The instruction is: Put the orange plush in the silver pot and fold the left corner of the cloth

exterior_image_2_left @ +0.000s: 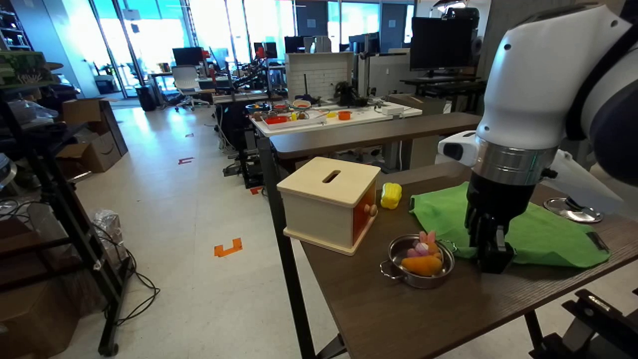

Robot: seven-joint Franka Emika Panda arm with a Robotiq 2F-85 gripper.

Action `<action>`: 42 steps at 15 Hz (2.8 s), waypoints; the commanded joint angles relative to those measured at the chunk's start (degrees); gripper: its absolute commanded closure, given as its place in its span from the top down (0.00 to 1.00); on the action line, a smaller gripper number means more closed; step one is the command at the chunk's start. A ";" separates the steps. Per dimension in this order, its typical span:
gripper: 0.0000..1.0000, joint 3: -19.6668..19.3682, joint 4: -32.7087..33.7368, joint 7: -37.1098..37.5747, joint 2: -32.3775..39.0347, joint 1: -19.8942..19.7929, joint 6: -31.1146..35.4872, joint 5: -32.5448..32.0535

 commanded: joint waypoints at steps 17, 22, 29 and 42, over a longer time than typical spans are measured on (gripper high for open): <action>0.03 -4.76 -2.14 0.91 -10.62 -0.55 -3.48 5.41; 0.03 -2.07 3.30 -7.32 -8.30 -8.00 -5.39 8.22; 0.03 3.55 15.82 -19.60 2.79 -16.18 -11.30 13.39; 0.64 4.97 26.62 -26.17 10.15 -16.66 -18.91 16.42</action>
